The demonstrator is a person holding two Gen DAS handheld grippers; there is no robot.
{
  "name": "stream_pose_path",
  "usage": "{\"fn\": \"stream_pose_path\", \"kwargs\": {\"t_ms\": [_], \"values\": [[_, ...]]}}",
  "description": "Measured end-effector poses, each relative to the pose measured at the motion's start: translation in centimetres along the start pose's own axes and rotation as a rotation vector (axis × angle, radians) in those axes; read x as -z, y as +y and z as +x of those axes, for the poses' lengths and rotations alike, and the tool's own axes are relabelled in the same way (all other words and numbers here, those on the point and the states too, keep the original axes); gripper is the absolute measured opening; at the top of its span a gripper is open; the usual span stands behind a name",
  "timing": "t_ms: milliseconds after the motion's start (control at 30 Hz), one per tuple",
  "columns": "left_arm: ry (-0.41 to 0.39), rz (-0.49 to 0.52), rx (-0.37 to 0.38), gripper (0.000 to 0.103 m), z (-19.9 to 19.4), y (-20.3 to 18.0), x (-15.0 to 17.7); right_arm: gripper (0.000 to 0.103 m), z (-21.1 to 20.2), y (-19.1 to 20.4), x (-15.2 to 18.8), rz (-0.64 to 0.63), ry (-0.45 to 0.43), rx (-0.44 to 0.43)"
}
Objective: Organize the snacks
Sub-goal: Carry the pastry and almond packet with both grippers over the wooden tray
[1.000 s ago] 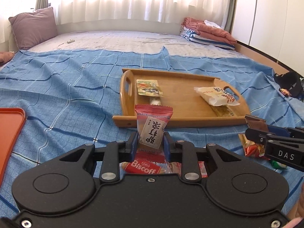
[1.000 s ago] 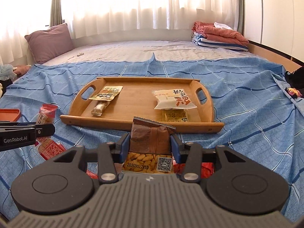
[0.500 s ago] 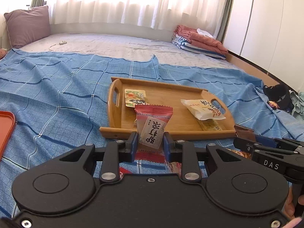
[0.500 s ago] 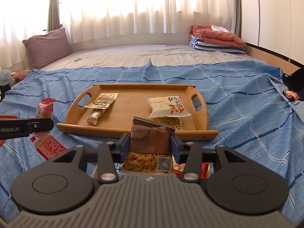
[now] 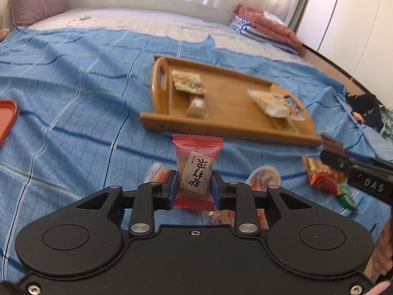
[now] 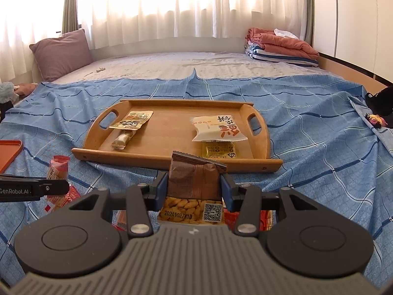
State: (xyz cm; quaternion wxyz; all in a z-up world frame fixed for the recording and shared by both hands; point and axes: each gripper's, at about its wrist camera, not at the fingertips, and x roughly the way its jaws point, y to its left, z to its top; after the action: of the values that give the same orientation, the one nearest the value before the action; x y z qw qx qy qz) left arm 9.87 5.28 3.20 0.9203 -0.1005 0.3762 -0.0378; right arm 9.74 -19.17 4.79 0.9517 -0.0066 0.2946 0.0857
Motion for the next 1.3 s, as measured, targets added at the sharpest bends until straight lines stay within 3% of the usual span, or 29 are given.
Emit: {"fn": "stream_pose_path", "kwargs": {"t_ms": [233,333,400,500,633,767,1300], "values": [[0.027,-0.026,-0.03,0.027,1.0,1.2,0.6,0.051,0.1,-0.1,0.2,0.006,0.005,-0.006],[0.007,-0.029,-0.025,0.038,1.1,1.2,0.0,0.051,0.2,-0.1,0.3,0.008,0.007,-0.006],[0.01,-0.01,-0.035,0.039,1.6,0.9,-0.3,0.051,0.2,-0.1,0.3,0.011,0.009,-0.007],[0.036,0.013,-0.065,0.037,2.7,0.6,-0.4,0.051,0.1,-0.1,0.5,0.015,0.01,-0.011],[0.017,0.049,-0.091,0.027,2.8,0.0,-0.4,0.051,0.1,-0.1,0.5,0.01,0.013,-0.009],[-0.017,0.074,-0.102,0.026,2.0,-0.6,-0.7,0.051,0.1,-0.2,0.4,0.012,0.009,-0.012],[-0.091,0.048,0.018,0.026,-1.7,-2.1,-4.6,0.051,-0.4,-0.4,-1.1,0.012,-0.025,-0.014]]}}
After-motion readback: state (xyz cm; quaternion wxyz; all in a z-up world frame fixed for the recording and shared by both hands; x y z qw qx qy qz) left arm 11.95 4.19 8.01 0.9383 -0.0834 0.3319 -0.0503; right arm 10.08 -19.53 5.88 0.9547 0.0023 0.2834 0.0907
